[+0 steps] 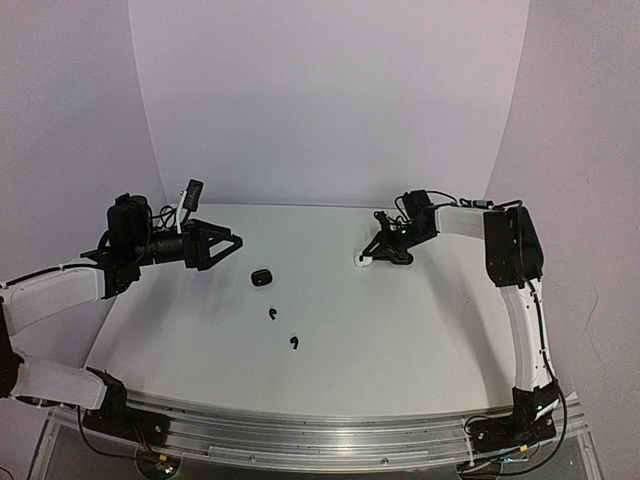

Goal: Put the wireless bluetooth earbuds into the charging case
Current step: Place the charging case with the earbuds at the center of the board.

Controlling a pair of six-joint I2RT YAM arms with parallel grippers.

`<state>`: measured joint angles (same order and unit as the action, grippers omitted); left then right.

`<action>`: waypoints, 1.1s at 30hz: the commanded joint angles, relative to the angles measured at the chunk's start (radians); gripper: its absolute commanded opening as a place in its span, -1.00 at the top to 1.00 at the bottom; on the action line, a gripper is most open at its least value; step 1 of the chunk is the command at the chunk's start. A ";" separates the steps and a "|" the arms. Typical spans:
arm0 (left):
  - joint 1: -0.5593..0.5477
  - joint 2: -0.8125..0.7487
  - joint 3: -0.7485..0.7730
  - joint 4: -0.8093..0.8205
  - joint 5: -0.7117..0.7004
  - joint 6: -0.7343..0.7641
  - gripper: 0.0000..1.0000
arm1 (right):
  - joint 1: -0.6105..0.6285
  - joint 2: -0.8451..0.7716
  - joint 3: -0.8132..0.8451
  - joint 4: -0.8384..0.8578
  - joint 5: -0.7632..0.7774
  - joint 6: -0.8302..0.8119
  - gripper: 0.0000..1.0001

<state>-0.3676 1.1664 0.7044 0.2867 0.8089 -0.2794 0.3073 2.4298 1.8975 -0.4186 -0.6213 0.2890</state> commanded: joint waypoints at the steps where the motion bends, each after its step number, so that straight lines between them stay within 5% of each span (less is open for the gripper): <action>1: 0.002 0.007 0.040 0.016 0.002 0.019 -0.99 | -0.008 0.035 0.061 -0.019 -0.025 -0.016 0.89; 10: 0.002 -0.002 0.036 0.016 -0.007 0.022 -0.99 | -0.010 0.066 0.089 -0.044 0.046 -0.024 0.32; 33: 0.002 0.006 0.031 0.001 -0.017 0.078 -0.99 | -0.007 0.002 0.144 -0.056 0.131 -0.035 -0.10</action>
<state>-0.3676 1.1683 0.7048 0.2874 0.8078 -0.2616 0.2989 2.4798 1.9976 -0.4652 -0.4964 0.2619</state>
